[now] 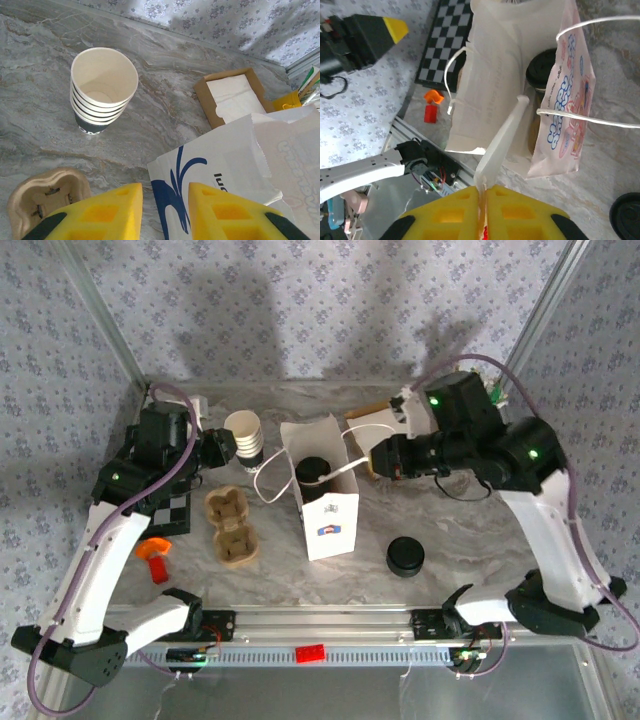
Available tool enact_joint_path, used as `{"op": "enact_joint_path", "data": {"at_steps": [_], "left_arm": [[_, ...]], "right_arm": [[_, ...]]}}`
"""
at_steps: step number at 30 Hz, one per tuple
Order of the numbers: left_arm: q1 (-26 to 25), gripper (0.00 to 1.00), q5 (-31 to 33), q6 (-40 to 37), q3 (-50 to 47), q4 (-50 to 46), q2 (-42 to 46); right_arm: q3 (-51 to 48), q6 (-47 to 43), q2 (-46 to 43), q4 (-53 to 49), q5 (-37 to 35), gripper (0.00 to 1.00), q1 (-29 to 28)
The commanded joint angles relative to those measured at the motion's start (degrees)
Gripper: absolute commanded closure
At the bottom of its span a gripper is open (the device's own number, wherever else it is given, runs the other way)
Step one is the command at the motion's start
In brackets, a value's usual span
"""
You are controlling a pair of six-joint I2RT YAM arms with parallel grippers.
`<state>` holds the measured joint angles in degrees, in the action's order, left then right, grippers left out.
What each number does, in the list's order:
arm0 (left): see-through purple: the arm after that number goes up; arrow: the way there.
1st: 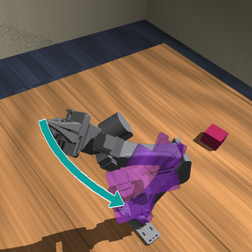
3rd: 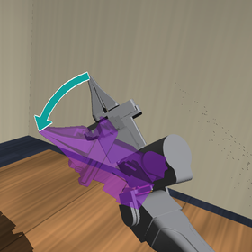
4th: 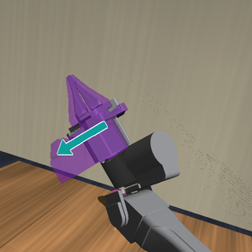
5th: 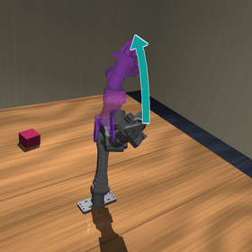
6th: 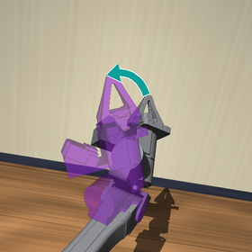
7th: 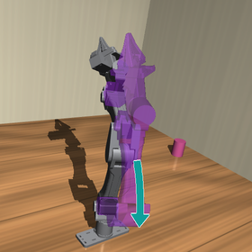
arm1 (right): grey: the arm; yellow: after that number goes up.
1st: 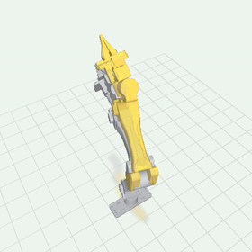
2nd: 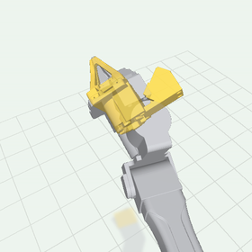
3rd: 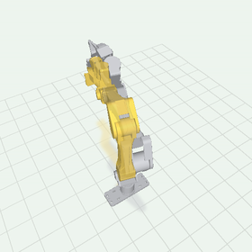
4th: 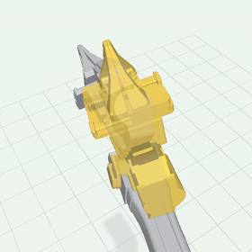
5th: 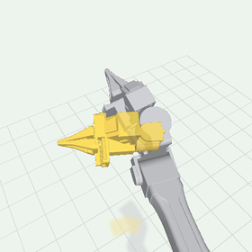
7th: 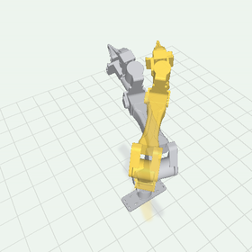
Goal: Pack the takeout coffee
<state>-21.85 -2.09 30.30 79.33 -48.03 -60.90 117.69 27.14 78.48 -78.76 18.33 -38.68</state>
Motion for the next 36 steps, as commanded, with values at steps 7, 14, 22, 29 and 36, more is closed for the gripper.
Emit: {"op": "enact_joint_path", "data": {"at_steps": [7,14,22,29,36], "left_arm": [[-0.04,0.7,-1.24,0.1,1.35,0.34,-0.92],[-0.04,0.69,-3.41,-0.6,2.87,1.3,-2.83],[0.0,0.67,-4.81,-4.76,6.89,1.69,-6.5],[-0.02,0.63,-7.16,-9.81,9.21,2.85,-9.64],[-0.02,0.61,-7.28,-13.87,9.38,3.82,-11.07]], "right_arm": [[9.45,-3.34,8.17,-3.56,-1.36,0.57,-1.49],[4.21,0.34,1.78,-0.34,-1.62,0.46,11.69],[-21.53,4.41,-8.48,8.49,-1.34,0.4,36.26],[-43.19,9.13,-5.9,28.77,-0.41,0.41,39.28],[-48.72,14.64,5.06,40.4,-3.83,0.46,36.07]]}}
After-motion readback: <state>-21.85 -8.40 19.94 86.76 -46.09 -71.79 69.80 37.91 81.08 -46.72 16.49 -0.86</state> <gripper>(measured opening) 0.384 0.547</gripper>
